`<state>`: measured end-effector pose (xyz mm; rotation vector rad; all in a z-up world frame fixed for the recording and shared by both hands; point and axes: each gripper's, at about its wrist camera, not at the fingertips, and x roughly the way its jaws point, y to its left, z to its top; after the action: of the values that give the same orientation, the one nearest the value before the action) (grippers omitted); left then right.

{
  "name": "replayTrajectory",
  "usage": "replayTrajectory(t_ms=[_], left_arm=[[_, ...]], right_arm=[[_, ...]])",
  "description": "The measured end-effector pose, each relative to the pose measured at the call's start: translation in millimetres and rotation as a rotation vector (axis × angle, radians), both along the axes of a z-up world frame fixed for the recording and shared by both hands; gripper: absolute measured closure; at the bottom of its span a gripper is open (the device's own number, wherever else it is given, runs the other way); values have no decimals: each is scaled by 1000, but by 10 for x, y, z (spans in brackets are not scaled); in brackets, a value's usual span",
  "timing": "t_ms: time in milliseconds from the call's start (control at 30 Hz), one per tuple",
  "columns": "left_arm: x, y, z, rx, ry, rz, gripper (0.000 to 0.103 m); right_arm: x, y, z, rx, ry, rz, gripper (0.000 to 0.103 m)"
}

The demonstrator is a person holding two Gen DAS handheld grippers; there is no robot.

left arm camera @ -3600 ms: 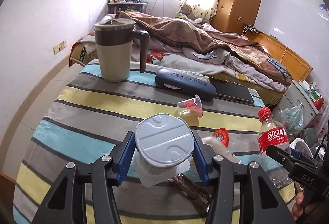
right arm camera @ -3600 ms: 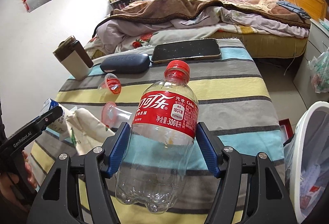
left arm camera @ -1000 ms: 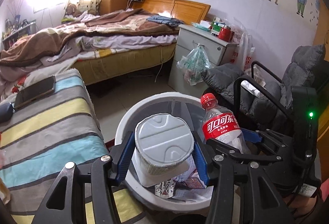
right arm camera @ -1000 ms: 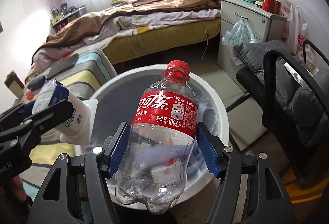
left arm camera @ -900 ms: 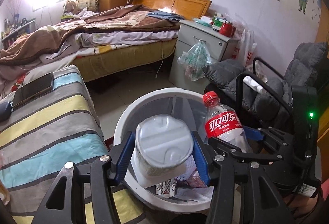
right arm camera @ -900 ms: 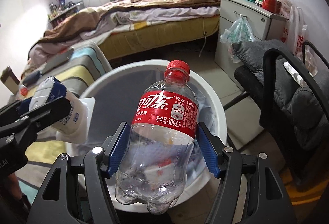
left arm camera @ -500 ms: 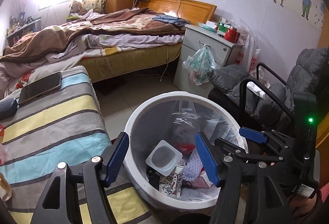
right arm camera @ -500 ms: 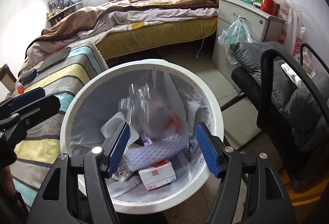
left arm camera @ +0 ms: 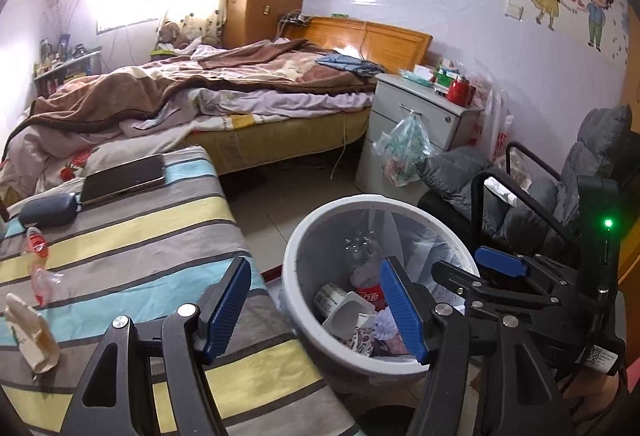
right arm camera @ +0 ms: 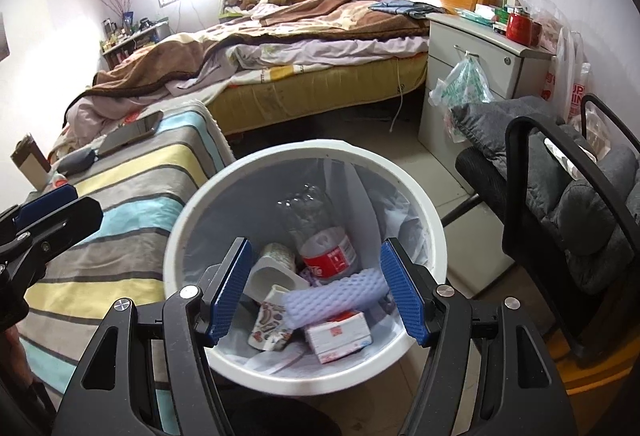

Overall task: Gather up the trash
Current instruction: 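Move both tools back over the bed toward the tissue and wrapper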

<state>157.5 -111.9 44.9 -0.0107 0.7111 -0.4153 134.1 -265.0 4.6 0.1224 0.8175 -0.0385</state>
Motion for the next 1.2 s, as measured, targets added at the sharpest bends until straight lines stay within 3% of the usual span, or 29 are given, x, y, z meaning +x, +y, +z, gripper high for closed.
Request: replayTrajectory(t_ms=[233,533,1200], left_arm=[[-192,382,82,-1,-31,77,36],[-386,956,83,60,-59,210,36],[-691,2300,-101,42,-13,459,36]], right_arm=[[-39,206,49,19,-27,28,35],[-71,557,71,21,-58,85,35],[-18,1380,27,35,-64,264,35]])
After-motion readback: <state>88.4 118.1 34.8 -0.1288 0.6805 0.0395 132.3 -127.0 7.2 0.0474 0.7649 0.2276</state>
